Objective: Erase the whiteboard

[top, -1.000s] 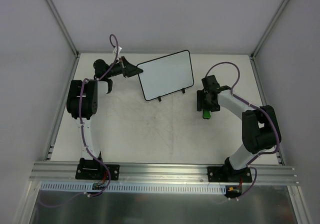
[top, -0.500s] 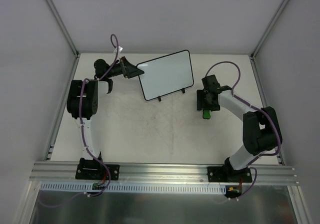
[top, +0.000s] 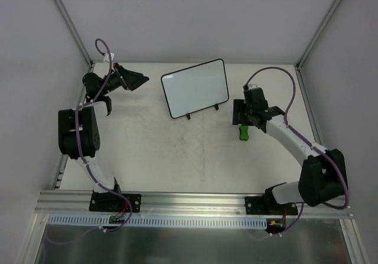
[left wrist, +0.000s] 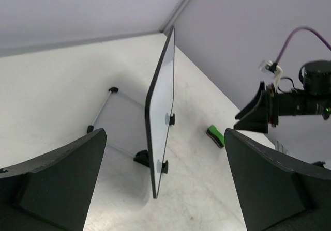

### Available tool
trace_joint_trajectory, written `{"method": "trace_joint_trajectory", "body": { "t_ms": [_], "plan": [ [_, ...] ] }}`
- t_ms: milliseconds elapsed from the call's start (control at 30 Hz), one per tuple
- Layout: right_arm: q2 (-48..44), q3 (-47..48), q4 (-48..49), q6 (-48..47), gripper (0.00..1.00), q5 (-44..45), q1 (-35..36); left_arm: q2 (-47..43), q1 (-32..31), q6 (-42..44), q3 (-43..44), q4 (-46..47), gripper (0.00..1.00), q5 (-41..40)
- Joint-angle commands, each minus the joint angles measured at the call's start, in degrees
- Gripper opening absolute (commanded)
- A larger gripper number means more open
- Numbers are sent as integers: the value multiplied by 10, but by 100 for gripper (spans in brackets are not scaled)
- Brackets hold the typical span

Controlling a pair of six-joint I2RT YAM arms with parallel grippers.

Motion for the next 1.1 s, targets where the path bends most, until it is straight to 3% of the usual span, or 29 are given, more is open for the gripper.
{"method": "trace_joint_trajectory", "body": {
  "t_ms": [0,67,100,200,233,467,733,867,1067],
  "plan": [
    [-66,-30,42,10,70,-4,9,-107,1,61,-67,-70,99,-38],
    [-117,-58,51,7,71,-16,9,-195,-2,89,-110,-160,99,-92],
    [-138,-72,66,7,72,-32,9,-226,-4,94,-136,-202,99,-170],
    [-228,-130,103,11,78,-75,10,-360,-29,132,-256,-255,99,-213],
    [-249,-143,112,10,82,-90,10,-436,-39,149,-301,-283,99,-266],
    [-317,-180,113,21,84,-197,13,-725,-104,164,-345,-576,99,-387],
    [-440,-256,158,18,85,-187,15,-982,-108,138,-421,-633,99,-288],
    [-480,-281,168,19,85,-177,15,-1027,-108,140,-438,-655,99,-283],
    [-488,-298,175,28,85,-167,15,-1020,-108,125,-470,-659,99,-288]
  ]
}}
